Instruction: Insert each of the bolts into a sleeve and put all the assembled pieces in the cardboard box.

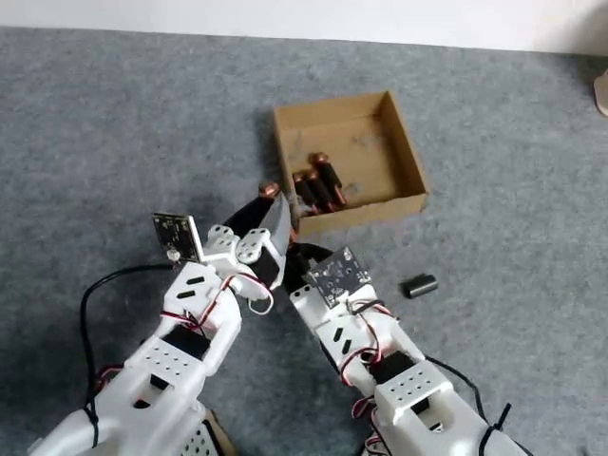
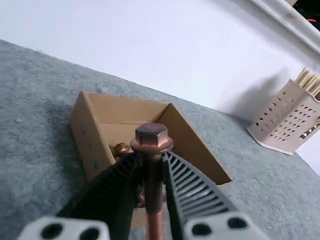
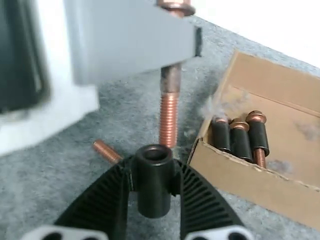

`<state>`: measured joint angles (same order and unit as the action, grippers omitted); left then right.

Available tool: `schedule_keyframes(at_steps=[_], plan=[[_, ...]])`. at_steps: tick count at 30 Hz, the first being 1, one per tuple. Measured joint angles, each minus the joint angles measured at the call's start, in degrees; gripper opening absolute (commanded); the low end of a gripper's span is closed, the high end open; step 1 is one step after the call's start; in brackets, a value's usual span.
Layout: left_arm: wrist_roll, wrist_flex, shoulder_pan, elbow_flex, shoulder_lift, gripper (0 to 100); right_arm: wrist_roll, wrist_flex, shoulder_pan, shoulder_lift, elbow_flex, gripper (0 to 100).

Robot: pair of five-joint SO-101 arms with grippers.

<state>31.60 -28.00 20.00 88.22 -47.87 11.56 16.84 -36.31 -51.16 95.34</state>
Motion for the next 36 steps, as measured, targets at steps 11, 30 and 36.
schedule_keyframes(at_steps=[11, 30, 36], plan=[[-3.78, 0.0, 0.0, 0.0, 0.0, 0, 1.23, 0.0, -0.09, 0.0, 0.0, 0.5], [-2.37, 4.92, 2.29, 0.0, 0.0, 0, 1.49, 6.77, 1.67, -0.09, 0.0, 0.5], [-1.67, 4.92, 1.76, 0.0, -0.44, 0, 1.67, 4.4, 1.67, -0.09, 0.0, 0.5]])
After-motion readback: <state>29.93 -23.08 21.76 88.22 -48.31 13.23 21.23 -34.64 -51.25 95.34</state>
